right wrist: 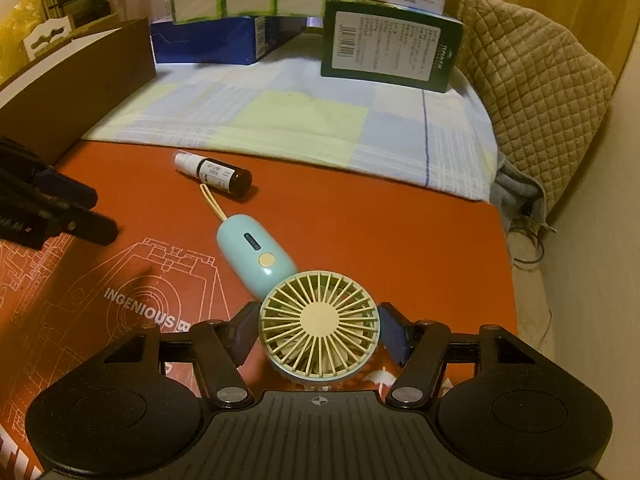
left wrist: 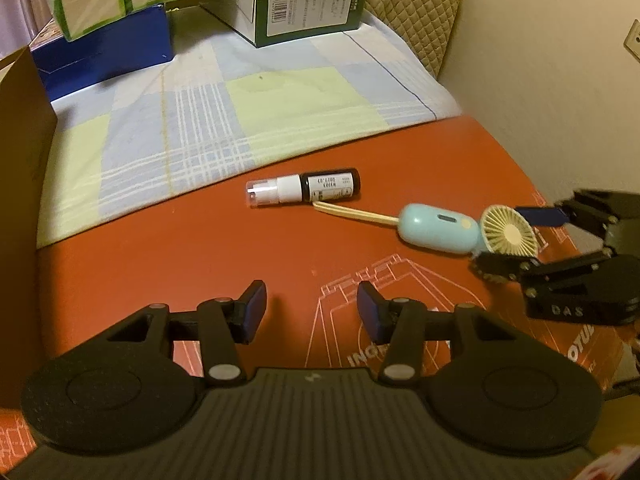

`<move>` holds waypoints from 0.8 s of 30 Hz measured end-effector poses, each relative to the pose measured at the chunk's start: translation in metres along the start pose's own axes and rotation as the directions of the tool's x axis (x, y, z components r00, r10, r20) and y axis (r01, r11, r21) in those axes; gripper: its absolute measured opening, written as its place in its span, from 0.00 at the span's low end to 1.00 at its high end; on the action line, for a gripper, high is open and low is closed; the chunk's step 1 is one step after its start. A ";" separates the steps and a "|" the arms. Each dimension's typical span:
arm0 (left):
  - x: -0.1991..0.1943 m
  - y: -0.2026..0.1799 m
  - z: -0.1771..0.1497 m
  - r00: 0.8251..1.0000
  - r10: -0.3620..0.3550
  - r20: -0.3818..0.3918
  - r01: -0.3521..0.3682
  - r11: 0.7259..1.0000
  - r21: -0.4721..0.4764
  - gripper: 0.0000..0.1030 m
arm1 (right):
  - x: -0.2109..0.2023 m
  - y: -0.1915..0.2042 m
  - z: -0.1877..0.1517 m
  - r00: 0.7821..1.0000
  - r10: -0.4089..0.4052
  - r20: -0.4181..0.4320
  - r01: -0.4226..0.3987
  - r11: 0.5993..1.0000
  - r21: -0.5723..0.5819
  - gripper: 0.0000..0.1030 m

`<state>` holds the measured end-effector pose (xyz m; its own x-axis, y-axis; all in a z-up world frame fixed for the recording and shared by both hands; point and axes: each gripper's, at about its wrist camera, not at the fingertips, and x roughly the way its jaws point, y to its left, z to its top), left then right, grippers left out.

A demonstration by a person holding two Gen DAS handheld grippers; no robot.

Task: Organize rigid objects
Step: 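Grasp the mint-green fan with the right tool while the left tool grasps the brown bottle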

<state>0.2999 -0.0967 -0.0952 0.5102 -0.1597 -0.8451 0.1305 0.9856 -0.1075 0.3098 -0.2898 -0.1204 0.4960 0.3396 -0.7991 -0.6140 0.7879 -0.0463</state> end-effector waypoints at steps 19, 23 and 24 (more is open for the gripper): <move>0.039 -0.008 0.047 0.995 -0.035 0.097 0.009 0.966 0.260 0.51 | -0.010 -0.039 0.008 0.969 -0.231 -0.087 0.245 0.859 0.449 0.58; 0.055 -0.010 0.055 0.995 -0.055 0.080 0.024 0.937 0.347 0.52 | -0.007 -0.037 0.010 0.969 -0.228 -0.094 0.246 0.855 0.457 0.58; 0.059 -0.011 0.056 0.996 -0.055 0.071 0.026 0.932 0.361 0.52 | -0.007 -0.036 0.010 0.971 -0.218 -0.096 0.238 0.854 0.464 0.59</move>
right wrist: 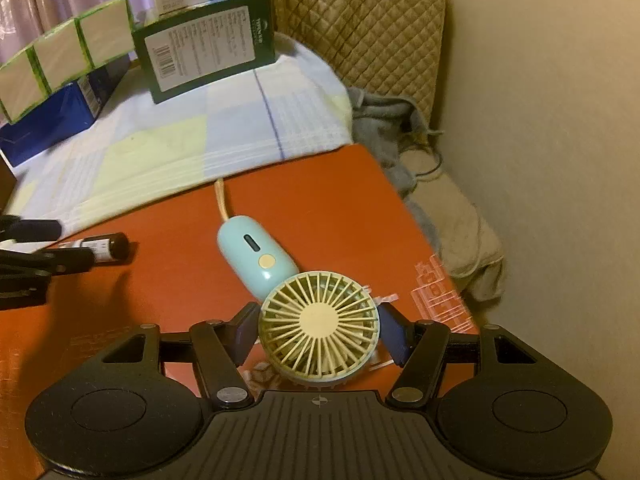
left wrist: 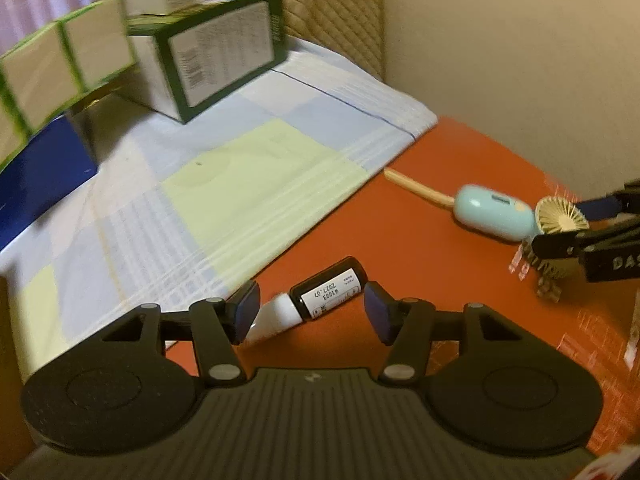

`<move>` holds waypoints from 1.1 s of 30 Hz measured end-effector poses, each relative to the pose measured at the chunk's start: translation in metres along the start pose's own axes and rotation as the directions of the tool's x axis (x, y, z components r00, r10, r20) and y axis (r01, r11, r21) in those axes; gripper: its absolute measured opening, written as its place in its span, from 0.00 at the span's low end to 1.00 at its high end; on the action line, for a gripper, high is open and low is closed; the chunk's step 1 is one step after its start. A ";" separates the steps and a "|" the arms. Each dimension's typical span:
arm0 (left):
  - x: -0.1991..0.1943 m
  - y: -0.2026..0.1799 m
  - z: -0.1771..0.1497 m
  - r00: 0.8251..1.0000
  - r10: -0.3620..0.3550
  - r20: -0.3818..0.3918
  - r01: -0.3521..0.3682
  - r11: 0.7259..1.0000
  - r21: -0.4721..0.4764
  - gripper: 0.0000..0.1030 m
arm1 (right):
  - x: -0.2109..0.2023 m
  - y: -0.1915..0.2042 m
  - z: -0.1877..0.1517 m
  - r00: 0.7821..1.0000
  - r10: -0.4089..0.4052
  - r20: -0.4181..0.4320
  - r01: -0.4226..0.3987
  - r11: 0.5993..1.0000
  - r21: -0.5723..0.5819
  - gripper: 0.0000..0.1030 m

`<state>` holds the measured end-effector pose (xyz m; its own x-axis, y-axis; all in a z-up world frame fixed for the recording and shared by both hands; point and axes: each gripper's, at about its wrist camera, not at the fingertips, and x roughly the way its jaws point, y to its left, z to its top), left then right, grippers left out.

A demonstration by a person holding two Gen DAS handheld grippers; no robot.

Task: Organize rigid objects
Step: 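Grasp the mint-green fan with the right tool while the left tool grasps the brown bottle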

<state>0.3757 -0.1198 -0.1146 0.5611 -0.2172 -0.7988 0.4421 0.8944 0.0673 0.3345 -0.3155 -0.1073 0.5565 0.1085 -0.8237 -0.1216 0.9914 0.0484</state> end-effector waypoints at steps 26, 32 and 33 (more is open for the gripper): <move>0.024 0.017 0.007 0.994 -0.043 -0.103 0.020 0.977 -0.212 0.40 | 0.020 0.020 0.010 0.995 0.094 -0.023 -0.097 0.963 -0.252 0.60; 0.022 0.016 0.004 0.995 -0.026 -0.097 0.006 0.980 -0.197 0.24 | 0.029 0.034 0.012 0.993 0.117 -0.005 -0.110 0.916 -0.385 0.60; 0.021 0.016 0.004 0.995 -0.026 -0.097 0.006 0.980 -0.197 0.24 | 0.031 0.037 0.012 0.993 0.118 -0.008 -0.112 0.911 -0.396 0.60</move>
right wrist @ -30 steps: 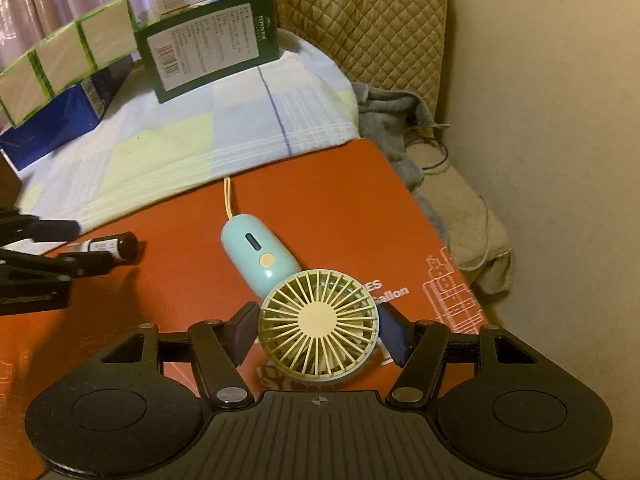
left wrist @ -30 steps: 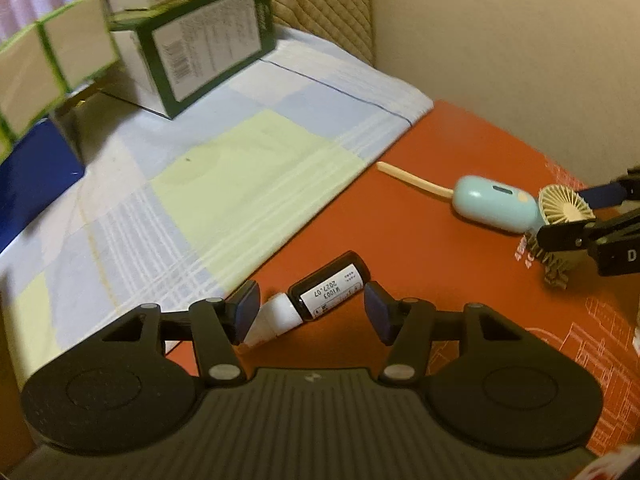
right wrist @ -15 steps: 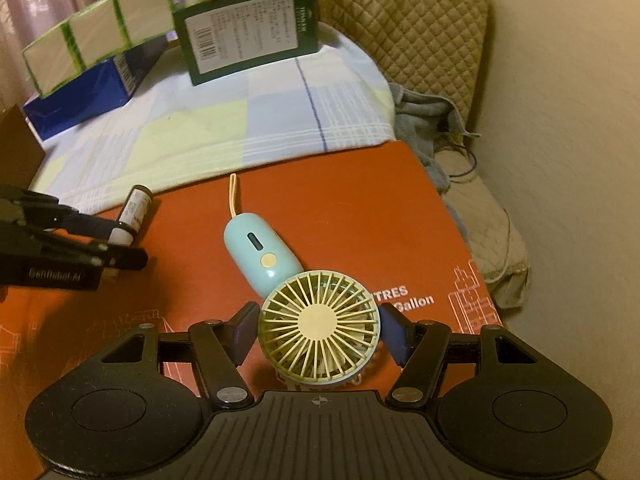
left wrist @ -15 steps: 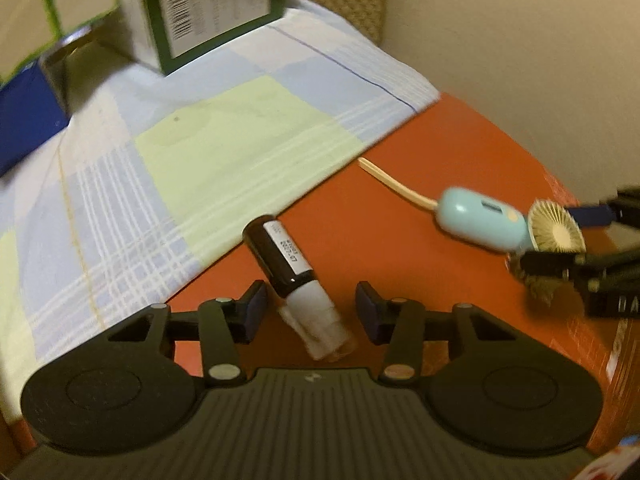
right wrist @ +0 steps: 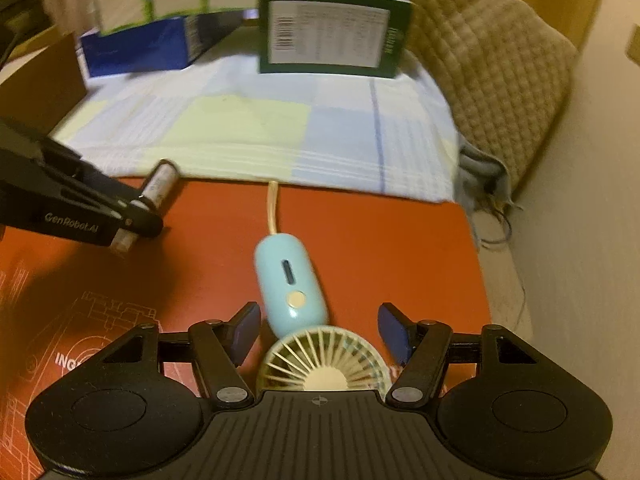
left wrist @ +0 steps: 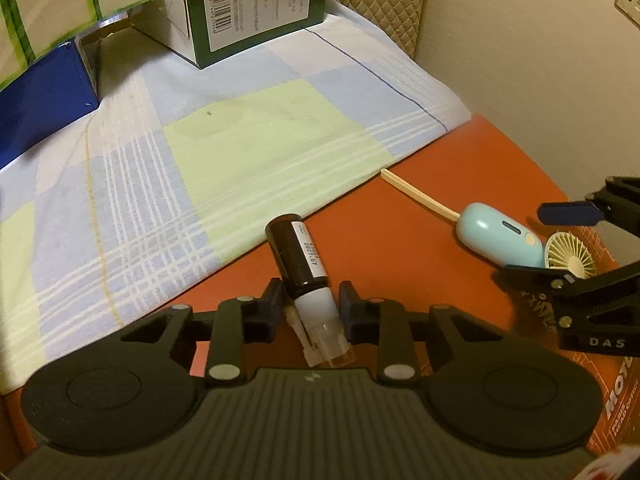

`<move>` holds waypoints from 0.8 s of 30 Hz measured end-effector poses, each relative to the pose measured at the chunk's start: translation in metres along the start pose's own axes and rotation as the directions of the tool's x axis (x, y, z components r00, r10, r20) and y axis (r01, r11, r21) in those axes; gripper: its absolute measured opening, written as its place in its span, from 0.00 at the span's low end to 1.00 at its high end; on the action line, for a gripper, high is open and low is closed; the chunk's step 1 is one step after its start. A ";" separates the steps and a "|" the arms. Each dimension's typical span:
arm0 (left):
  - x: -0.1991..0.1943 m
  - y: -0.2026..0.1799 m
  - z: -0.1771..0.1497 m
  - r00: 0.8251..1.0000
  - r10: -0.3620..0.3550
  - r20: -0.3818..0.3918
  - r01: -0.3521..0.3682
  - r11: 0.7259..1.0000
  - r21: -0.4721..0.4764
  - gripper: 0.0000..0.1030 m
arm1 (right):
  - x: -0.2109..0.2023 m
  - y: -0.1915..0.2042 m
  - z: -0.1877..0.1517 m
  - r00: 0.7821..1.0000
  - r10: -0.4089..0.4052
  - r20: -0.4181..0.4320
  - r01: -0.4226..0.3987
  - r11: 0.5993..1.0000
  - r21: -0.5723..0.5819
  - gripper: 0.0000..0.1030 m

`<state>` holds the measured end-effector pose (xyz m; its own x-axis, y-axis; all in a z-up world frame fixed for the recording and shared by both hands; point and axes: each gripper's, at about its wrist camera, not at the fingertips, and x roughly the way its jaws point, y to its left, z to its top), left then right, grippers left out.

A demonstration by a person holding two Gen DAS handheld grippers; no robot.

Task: Organize rigid objects
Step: 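Grasp the mint-green fan with the right tool while the left tool grasps the brown bottle, then lift the fan with the right tool while the left tool lifts the brown bottle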

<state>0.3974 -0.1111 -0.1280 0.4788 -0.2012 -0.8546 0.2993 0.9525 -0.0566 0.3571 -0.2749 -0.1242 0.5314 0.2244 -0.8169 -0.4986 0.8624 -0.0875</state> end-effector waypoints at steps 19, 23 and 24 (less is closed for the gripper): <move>-0.033 -0.001 -0.048 1.000 0.016 -0.021 -0.017 1.000 -0.025 0.24 | -0.009 0.039 -0.007 0.988 0.148 -0.044 -0.148 0.989 -0.006 0.29; -0.049 0.001 -0.071 0.999 0.017 -0.030 -0.019 0.999 -0.049 0.24 | -0.016 0.058 -0.017 0.978 0.200 -0.063 -0.202 0.979 -0.038 0.29; -0.053 0.002 -0.076 0.999 0.015 -0.033 -0.017 0.998 -0.059 0.24 | -0.017 0.062 -0.019 0.976 0.209 -0.065 -0.213 0.976 -0.048 0.29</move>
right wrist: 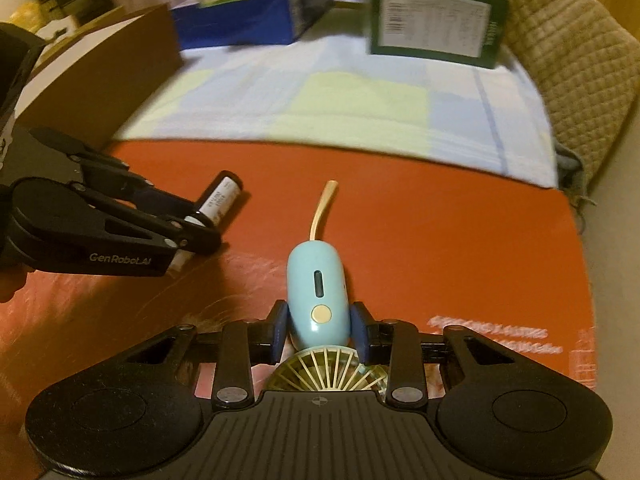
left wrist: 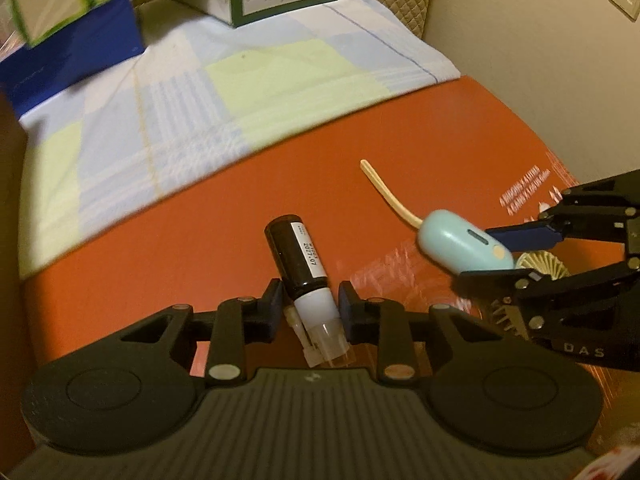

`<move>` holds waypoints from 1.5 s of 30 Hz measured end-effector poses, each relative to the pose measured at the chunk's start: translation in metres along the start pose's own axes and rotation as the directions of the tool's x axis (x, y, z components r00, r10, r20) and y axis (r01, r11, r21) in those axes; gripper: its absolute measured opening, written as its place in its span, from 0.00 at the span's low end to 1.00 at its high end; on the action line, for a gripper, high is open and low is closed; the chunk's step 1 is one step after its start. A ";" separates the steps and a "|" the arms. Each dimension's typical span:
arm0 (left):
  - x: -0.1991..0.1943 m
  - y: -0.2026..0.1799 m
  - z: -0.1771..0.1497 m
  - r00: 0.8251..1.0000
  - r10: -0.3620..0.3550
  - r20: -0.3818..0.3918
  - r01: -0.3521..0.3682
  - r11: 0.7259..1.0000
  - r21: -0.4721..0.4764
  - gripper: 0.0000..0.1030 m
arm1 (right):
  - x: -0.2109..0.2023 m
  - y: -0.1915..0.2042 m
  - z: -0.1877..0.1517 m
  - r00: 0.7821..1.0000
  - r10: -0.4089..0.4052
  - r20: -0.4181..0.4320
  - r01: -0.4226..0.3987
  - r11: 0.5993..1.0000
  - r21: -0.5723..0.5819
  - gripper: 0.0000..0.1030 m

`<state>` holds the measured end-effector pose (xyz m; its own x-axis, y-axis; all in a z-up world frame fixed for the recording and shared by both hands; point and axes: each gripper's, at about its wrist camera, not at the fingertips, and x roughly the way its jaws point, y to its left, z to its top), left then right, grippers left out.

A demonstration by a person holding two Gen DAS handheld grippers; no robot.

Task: Organize rigid objects
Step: 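Lift the fan with the right tool while the left tool lifts the brown bottle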

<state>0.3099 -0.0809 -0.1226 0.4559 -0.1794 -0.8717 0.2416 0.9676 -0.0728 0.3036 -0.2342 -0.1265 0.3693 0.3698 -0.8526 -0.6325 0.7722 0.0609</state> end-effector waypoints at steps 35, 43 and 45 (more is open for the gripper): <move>-0.024 0.003 -0.035 0.999 0.047 -0.008 -0.048 0.987 -0.153 0.19 | 0.009 0.042 -0.010 1.000 -0.003 -0.023 0.002 0.999 -0.047 0.29; -0.034 0.002 -0.044 0.999 0.046 0.007 -0.044 0.987 -0.152 0.19 | 0.005 0.043 -0.015 1.000 -0.007 0.002 0.007 1.000 -0.024 0.29; -0.039 0.001 -0.046 0.999 0.048 0.023 -0.044 0.988 -0.150 0.19 | 0.001 0.042 -0.016 1.000 -0.001 0.014 0.002 1.000 -0.013 0.29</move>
<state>0.2531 -0.0644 -0.1107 0.4867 -0.1368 -0.8628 0.0902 0.9903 -0.1061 0.2662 -0.2098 -0.1335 0.3798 0.3759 -0.8453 -0.6409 0.7658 0.0526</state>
